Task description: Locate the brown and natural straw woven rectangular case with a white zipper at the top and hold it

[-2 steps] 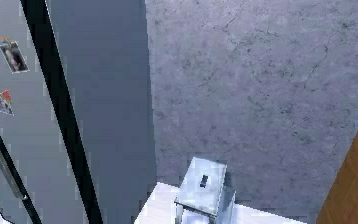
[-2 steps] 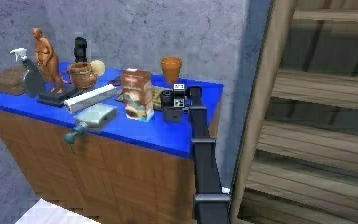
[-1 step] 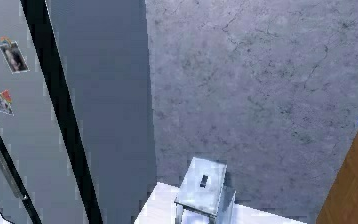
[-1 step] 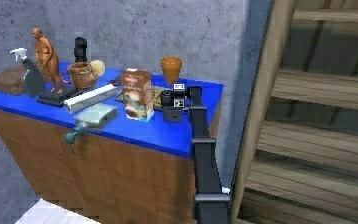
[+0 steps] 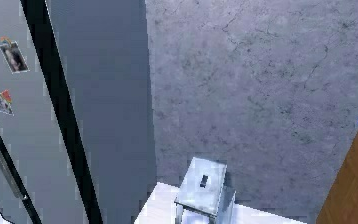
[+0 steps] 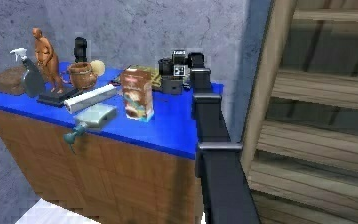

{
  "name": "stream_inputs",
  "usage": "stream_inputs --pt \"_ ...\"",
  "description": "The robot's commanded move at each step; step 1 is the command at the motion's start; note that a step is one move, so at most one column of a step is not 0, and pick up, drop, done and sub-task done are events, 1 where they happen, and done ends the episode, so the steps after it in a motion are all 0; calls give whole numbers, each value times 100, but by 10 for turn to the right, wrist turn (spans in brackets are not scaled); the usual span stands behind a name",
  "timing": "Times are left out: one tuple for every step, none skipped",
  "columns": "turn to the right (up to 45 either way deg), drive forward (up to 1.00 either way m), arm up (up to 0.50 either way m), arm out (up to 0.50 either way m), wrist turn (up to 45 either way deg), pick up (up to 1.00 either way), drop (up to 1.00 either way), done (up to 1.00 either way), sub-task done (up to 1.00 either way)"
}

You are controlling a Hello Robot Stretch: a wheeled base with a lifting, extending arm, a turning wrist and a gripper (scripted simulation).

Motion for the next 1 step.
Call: stream_inputs --pt "0 0 0 0 0 0 0 100 0"
